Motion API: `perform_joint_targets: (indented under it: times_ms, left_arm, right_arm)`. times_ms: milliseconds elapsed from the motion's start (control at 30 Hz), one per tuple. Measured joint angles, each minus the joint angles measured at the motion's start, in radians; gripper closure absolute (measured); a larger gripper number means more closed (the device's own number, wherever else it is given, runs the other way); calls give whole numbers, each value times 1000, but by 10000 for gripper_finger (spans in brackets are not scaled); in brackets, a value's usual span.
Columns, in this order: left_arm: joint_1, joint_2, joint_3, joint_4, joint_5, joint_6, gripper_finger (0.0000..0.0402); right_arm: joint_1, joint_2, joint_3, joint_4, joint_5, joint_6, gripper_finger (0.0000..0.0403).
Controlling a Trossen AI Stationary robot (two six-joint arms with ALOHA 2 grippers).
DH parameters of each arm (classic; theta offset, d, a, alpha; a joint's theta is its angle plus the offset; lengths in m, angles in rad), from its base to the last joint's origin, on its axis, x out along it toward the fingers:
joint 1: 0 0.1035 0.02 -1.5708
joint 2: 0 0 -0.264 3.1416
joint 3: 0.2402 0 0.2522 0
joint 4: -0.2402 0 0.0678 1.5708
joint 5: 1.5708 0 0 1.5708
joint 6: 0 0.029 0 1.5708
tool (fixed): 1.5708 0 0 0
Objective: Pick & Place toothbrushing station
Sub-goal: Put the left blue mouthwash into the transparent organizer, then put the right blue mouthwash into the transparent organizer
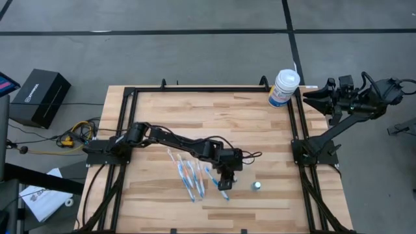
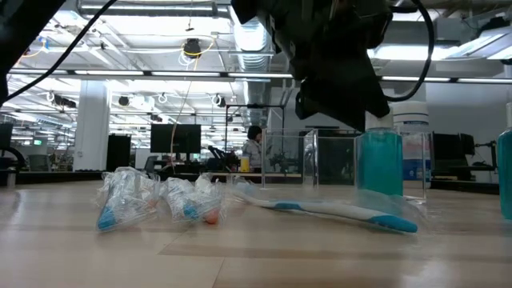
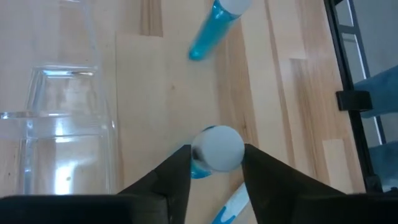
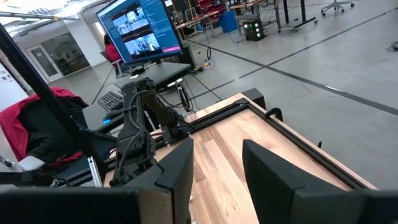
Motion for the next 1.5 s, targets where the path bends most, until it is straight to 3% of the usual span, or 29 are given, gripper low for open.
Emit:
perform_joint_targets:
  times_ms: [167, 433, 733, 867, 1267, 1500]
  left_arm:
    - [2, 0, 0, 2, 0, -2, 328]
    - [2, 0, 0, 19, 0, -8, 344]
    - [0, 0, 0, 77, 40, 4, 398]
    - [1, 0, 0, 90, 45, -3, 370]
    - [49, -79, 2, 248, 55, -139, 219]
    - [104, -175, 0, 250, 50, -159, 213]
  right_arm:
    - [0, 0, 0, 0, 0, 0, 274]
    - [0, 0, 0, 0, 0, 0, 274]
    - [0, 0, 0, 0, 0, 0, 274]
    - [0, 0, 0, 1, 0, 0, 274]
    - [-1, 49, -1, -39, -41, 38, 274]
    - [-1, 129, 0, -123, -76, 150, 274]
